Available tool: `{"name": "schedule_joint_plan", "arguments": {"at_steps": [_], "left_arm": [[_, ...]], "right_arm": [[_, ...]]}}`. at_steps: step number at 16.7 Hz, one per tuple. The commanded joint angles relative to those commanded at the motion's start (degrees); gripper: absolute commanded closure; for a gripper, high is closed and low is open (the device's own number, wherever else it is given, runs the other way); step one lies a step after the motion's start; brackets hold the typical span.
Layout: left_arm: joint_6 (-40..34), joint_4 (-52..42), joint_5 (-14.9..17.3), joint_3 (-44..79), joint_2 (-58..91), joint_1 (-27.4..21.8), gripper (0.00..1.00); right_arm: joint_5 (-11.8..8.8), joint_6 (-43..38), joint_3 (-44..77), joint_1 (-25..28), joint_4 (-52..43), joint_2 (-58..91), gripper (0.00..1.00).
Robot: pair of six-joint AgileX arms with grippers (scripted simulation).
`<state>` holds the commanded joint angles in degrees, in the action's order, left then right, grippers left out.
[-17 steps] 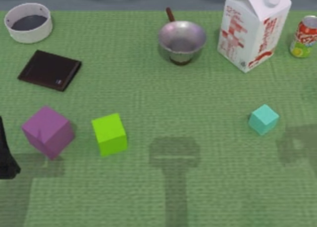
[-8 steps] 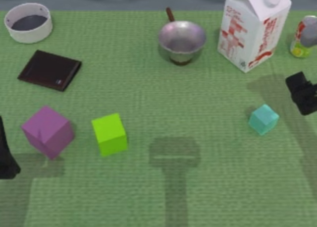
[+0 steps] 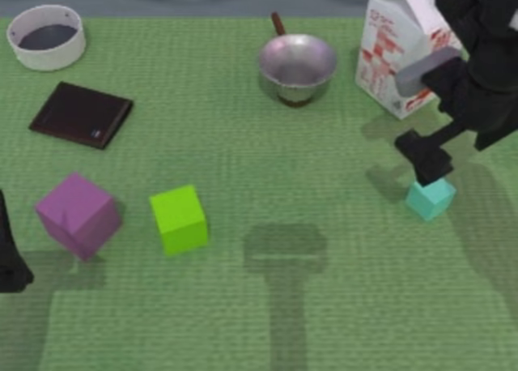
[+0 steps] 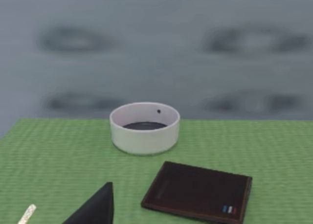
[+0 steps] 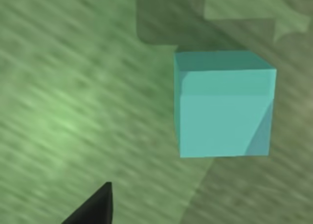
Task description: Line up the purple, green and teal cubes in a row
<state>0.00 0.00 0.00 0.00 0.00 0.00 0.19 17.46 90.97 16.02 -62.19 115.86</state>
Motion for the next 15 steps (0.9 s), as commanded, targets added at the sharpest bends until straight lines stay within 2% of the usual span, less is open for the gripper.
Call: {"name": "schedule_joint_plan", "arguments": {"at_steps": [3,9,12,15], "left_arm": [[0.0,0.0,0.0,0.0,0.0,0.0,0.0],[0.0,0.0,0.0,0.0,0.0,0.0,0.0],[0.0,0.0,0.0,0.0,0.0,0.0,0.0],[0.0,0.0,0.0,0.0,0.0,0.0,0.0]], "right_arm": [[-0.06,0.72,4.07,0.68,-2.36,4.46,0.0],[-0.05,0.76,4.12,0.46,-2.26,4.73,0.0],[-0.05,0.83,1.41,0.67,1.83,6.4,0.0],[-0.02,0.68,-2.81,0.74,9.94,9.34,0.0]]}}
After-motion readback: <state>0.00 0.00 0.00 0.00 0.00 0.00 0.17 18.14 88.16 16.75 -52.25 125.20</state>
